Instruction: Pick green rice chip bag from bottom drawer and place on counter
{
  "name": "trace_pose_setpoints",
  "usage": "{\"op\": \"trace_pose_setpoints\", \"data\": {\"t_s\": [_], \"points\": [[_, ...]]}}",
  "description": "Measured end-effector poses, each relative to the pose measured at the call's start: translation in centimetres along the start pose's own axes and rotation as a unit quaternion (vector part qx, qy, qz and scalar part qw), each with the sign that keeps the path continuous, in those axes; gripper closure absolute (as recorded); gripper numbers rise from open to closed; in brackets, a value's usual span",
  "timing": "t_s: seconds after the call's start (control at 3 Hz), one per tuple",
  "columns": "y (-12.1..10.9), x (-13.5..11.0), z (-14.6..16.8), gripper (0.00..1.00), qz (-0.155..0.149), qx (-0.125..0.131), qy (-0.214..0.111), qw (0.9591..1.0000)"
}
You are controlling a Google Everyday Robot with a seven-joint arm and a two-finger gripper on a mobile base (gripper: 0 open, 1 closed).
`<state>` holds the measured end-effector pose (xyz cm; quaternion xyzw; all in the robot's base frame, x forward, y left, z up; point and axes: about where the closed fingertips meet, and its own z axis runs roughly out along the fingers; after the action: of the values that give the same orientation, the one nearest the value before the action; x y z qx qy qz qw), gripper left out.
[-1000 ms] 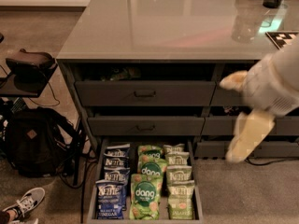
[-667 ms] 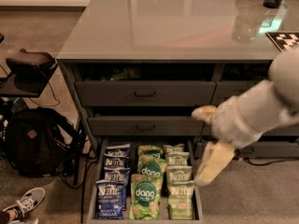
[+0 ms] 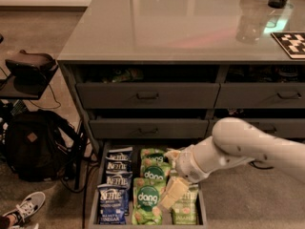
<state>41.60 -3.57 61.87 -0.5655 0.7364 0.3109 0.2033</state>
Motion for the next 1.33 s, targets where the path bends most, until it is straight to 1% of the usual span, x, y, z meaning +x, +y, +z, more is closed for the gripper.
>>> {"op": "trace_pose_setpoints", "data": {"t_s": [0.33,0.67,1.0,1.33], "points": [[-4.3,2.7,6.1,0.0,0.034,0.021,-0.006,0.9992],[-9.8,5.4,9.7,0.0,0.057,0.067,-0.007,0.9961],[-13.0,7.7,12.9,0.0,0.069,0.079,-0.004,0.9945],[-13.0,7.7,12.9,0.0,0.07,0.079,-0.004,0.9945]]}}
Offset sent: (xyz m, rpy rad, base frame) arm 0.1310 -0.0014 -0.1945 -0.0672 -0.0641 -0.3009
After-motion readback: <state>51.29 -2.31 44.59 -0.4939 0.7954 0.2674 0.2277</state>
